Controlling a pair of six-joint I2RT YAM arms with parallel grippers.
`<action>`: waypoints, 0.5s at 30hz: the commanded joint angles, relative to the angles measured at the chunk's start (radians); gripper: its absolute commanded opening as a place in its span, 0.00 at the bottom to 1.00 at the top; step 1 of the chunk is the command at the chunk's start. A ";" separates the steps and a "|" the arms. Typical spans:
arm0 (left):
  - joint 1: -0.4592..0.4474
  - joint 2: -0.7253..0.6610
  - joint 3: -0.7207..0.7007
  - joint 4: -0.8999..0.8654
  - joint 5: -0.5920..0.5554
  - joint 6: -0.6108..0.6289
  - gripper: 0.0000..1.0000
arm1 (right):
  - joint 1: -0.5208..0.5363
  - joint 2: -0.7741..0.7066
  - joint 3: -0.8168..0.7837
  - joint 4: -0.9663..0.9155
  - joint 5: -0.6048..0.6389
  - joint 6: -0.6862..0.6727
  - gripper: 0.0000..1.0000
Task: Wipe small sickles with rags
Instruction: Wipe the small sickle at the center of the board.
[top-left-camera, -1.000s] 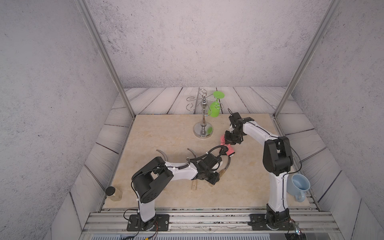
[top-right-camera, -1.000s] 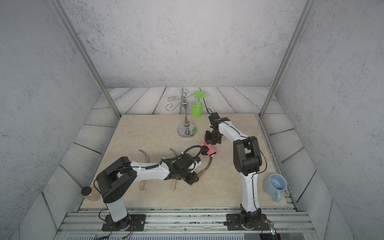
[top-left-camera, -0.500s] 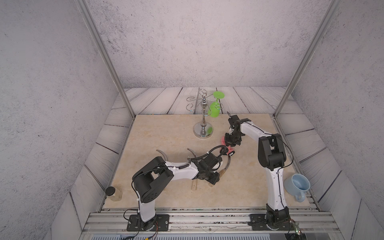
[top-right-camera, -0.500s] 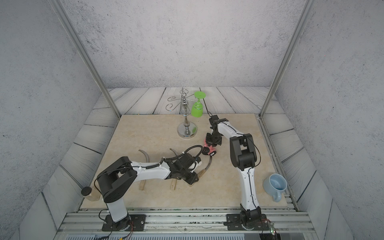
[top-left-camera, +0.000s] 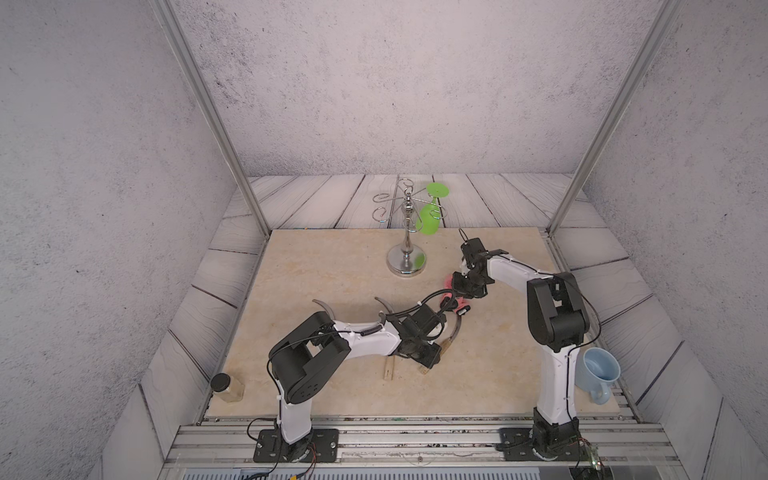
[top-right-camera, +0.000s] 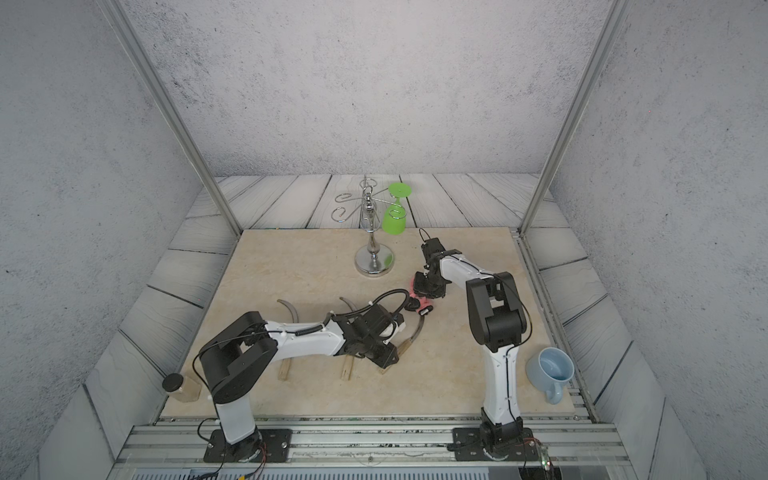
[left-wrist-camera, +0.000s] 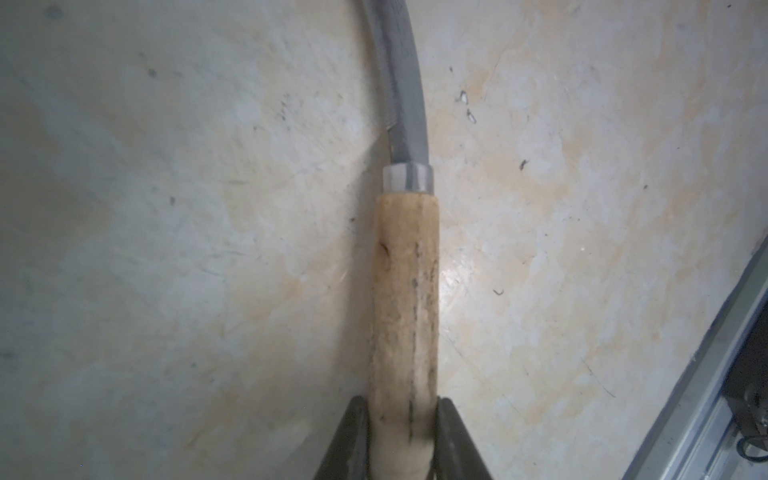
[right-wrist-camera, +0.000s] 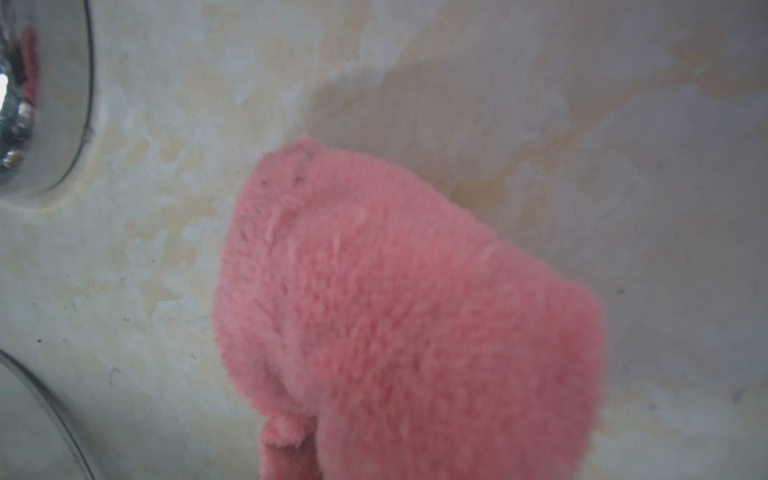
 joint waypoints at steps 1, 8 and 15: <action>-0.001 0.076 -0.017 -0.066 -0.056 -0.019 0.00 | 0.027 0.033 -0.165 -0.227 0.040 0.027 0.14; 0.006 0.077 -0.014 -0.060 -0.058 -0.024 0.00 | 0.038 -0.042 -0.318 -0.160 0.016 0.081 0.14; 0.009 0.077 -0.011 -0.056 -0.063 -0.027 0.01 | 0.060 -0.113 -0.451 -0.098 -0.005 0.141 0.14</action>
